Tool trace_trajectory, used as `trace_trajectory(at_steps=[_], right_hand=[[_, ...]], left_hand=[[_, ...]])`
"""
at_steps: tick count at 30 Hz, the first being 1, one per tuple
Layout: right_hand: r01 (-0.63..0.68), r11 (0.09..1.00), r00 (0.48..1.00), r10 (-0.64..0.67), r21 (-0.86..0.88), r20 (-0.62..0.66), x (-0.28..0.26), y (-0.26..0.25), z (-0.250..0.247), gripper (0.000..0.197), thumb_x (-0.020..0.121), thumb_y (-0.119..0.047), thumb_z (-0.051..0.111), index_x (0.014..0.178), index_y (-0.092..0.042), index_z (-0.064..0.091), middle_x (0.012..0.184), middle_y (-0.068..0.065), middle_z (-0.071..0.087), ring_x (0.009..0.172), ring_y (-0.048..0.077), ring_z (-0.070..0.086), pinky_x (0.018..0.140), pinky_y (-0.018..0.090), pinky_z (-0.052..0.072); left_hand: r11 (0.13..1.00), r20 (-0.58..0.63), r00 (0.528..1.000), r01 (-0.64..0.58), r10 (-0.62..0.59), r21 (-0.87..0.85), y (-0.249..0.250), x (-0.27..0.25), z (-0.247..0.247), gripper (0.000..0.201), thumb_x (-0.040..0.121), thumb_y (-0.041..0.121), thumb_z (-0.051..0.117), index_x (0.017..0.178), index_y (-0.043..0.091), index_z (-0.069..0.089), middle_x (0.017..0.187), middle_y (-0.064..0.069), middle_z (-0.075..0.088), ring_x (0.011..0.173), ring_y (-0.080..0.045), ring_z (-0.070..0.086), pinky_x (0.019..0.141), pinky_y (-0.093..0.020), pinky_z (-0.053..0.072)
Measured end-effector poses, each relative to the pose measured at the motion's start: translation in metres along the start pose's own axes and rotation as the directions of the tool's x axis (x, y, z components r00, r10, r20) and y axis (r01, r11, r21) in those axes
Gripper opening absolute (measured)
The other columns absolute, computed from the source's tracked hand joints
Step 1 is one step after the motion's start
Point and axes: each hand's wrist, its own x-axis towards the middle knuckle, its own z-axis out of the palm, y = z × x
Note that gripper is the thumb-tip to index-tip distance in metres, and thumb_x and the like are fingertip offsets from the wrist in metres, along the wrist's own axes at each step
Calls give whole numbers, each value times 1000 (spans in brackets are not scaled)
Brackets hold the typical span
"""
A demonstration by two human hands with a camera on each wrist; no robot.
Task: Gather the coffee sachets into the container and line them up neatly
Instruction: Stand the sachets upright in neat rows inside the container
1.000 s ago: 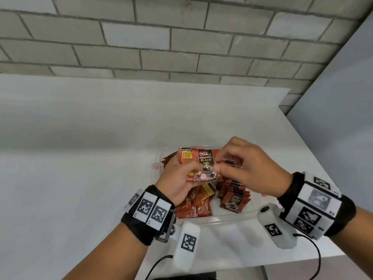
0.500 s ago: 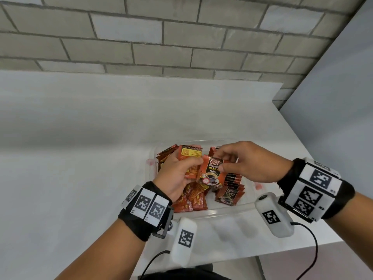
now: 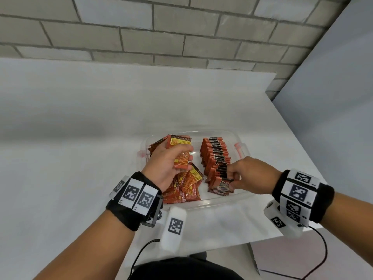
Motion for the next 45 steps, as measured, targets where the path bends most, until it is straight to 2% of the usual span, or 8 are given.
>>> trace_trajectory(at_steps=[3,6,10,13,21,35,39,45], right_hand=[[7,991,1000,-8,-130,-13,5,-3,5,12,84,-30,66,84,-21,57,79,-8,54,76,17,54,55,24,35],[41,967,999,-49,-250,-23,8,-7,6,17,84,-29,63,77,-20,51,85,-3,57,72,18,51,51,22,27],[69,930,997,-71,-360,6,9,-14,5,19,85,-29,60,76,-19,48,81,-2,55,68,19,47,63,26,34],[88,899,996,-92,-429,12,10,-17,5,17,88,-27,56,77,-18,48,81,-1,56,68,19,48,70,28,32],[97,869,993,-117,-485,-12,11,-17,8,12,90,-19,48,78,-16,45,80,-1,53,69,21,47,72,28,27],[88,908,994,-104,-410,-16,5,-19,1,27,89,-33,60,86,-20,37,87,-2,52,71,18,42,73,27,30],[78,926,995,-97,-370,-33,3,-18,0,27,88,-36,61,84,-20,40,86,-3,55,70,18,46,70,27,31],[5,997,986,-18,-80,-166,0,-10,-14,26,84,-47,63,83,-25,50,79,-5,56,66,9,45,58,27,37]], left_hand=[[1000,-6,1000,1,-1,4,0,0,0,28,83,10,65,110,5,60,90,-9,64,73,-16,63,62,-30,53],[1000,-12,1000,-2,2,-7,-1,0,-2,25,85,10,63,110,5,60,88,-8,66,72,-16,63,62,-31,53],[1000,-5,1000,-4,4,-20,-1,-1,-2,18,86,10,62,104,8,61,86,-8,66,71,-16,63,60,-31,53],[1000,-6,1000,-10,10,-18,-1,-1,-3,17,87,10,62,103,8,61,86,-7,67,71,-16,63,60,-30,53],[1000,2,1000,-15,16,-9,-1,-1,-5,17,87,10,61,103,7,61,84,-6,67,68,-15,64,59,-30,54],[1000,7,1000,-18,18,-20,-3,-1,-6,14,86,11,62,100,9,62,85,-7,68,69,-15,64,62,-32,53],[998,14,1000,0,1,-62,-4,-1,-7,26,89,11,58,113,2,56,87,-10,67,68,-18,64,60,-32,54],[993,37,999,43,-39,-111,-4,-2,-7,30,93,6,45,124,2,47,94,-15,68,75,-24,68,64,-38,57]])
